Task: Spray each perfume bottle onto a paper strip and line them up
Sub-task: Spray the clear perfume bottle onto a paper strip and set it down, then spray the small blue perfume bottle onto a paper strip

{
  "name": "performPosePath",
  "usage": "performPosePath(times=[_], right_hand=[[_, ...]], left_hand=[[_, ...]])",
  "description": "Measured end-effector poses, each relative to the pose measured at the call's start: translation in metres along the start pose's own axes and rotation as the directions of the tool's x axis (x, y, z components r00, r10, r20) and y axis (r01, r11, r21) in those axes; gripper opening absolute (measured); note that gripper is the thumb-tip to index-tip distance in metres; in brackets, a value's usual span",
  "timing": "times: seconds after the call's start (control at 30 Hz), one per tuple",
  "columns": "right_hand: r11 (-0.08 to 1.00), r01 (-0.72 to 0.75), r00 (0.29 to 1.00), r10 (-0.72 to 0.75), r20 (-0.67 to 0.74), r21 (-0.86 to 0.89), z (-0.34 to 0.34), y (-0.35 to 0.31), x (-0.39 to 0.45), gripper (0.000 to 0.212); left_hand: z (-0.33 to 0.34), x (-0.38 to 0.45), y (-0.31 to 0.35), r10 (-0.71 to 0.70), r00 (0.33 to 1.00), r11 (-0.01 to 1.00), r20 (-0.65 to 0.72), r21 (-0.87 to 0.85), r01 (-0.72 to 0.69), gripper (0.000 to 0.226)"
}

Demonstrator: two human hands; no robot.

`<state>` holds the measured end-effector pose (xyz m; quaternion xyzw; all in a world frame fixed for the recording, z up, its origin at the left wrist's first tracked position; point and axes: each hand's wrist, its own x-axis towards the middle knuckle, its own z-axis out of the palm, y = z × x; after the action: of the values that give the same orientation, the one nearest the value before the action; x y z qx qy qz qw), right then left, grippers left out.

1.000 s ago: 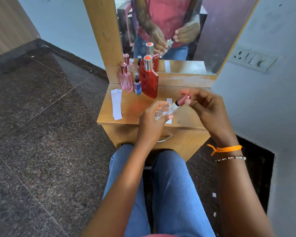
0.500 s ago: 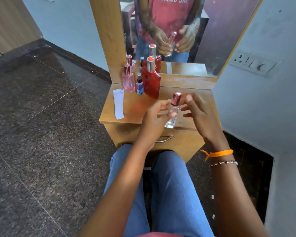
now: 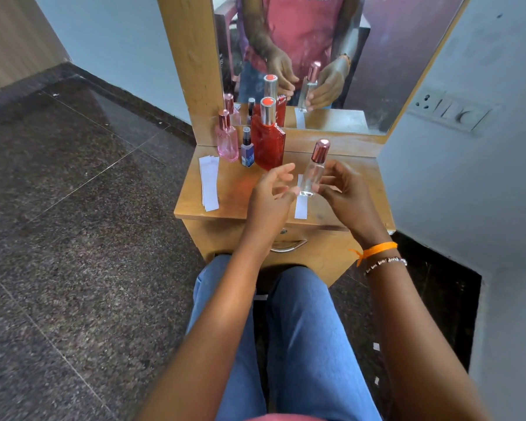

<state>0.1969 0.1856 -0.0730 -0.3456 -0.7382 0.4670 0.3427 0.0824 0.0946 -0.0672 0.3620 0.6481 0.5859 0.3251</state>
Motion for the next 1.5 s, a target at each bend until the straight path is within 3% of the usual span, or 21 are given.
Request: performPosePath(times=[0.17,0.53,0.87,0.97,1.07,1.17,1.3,1.4,1.5], right_hand=[[0.999,-0.026,0.998,0.028,-0.062,0.022,0.004,0.011,0.029,0.032],[0.995,-0.050,0.998,0.048,-0.037,-0.083,0.012,0.023,0.040,0.028],[0.990,-0.079,0.997,0.080,-0.002,-0.120,0.008,0.017,0.038,0.041],[0.986,-0.044,0.990,0.021,-0.141,-0.161,0.008,0.010,0.025,0.040],[0.977,-0.003,0.940,-0.070,-0.334,-0.213,0.022,-0.003,-0.002,0.019],[0.992,-0.002,0.985,-0.019,-0.172,-0.126,0.057,-0.016,-0.015,0.010],[0.987,-0.055,0.989,0.074,0.129,-0.150,0.109,-0.026,-0.001,0.018],[0.971,-0.099,0.985,0.127,0.118,-0.216,0.141,-0.030,0.014,0.019],[0.971,-0.178,0.982,0.186,0.039,-0.158,0.160,-0.033,0.025,0.014]], left_hand=[[-0.007,-0.002,-0.009,-0.027,0.999,0.998,-0.047,0.050,0.029,0.030],[-0.014,-0.001,-0.016,-0.032,0.998,0.998,-0.053,0.061,0.035,0.022],[-0.026,-0.002,-0.014,0.008,0.997,0.996,-0.079,0.091,-0.001,0.022],[-0.039,0.002,-0.017,0.040,0.989,0.989,-0.143,0.149,-0.018,0.026],[-0.060,0.008,-0.026,0.090,0.941,0.944,-0.326,0.329,0.024,0.033],[-0.082,0.012,-0.035,0.101,0.876,0.859,-0.471,0.486,0.163,0.038],[-0.090,0.007,-0.046,0.057,0.904,0.774,-0.424,0.591,0.229,0.042],[-0.090,0.003,-0.052,0.059,0.921,0.724,-0.384,0.652,0.225,0.041],[-0.091,0.002,-0.055,0.092,0.923,0.730,-0.373,0.655,0.192,0.039]])
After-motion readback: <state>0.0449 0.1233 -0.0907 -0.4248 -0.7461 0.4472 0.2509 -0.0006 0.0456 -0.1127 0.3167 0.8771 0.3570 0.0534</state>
